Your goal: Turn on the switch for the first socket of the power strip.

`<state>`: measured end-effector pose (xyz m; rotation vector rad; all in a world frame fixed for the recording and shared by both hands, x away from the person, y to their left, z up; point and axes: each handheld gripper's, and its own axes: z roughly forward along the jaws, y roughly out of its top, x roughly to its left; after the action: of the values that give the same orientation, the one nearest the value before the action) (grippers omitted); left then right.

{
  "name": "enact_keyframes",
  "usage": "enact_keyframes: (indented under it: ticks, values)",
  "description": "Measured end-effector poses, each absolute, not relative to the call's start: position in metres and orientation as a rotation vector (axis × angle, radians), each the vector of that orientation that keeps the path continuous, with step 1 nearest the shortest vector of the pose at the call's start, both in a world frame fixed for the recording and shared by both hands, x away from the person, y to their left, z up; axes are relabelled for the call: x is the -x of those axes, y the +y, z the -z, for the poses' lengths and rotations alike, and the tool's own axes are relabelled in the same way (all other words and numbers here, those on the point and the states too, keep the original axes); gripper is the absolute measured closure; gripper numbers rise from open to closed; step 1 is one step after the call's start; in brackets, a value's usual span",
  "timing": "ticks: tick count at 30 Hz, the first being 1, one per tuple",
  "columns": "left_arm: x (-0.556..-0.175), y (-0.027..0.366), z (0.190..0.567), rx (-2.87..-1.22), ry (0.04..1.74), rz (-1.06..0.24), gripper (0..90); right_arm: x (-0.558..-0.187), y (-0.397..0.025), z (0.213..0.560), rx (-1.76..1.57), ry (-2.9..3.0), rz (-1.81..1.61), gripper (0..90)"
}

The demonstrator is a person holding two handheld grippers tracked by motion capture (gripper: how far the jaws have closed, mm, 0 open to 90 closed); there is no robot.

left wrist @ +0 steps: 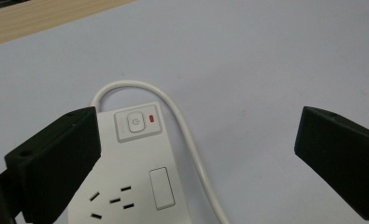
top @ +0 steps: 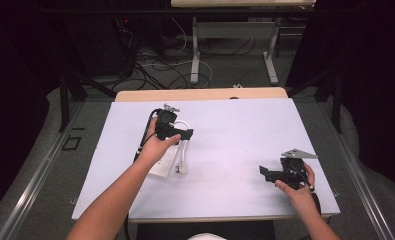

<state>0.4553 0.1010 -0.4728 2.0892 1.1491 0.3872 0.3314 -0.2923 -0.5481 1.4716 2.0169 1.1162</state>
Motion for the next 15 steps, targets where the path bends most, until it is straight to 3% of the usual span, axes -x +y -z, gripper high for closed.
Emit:
enact_keyframes:
  ticks: [15]
  values:
    - [-0.437,0.104,0.458,-2.056,1.107,-0.349,0.4,-0.331,-0.293,0.548,-1.468,2.012,-1.117,7.7]
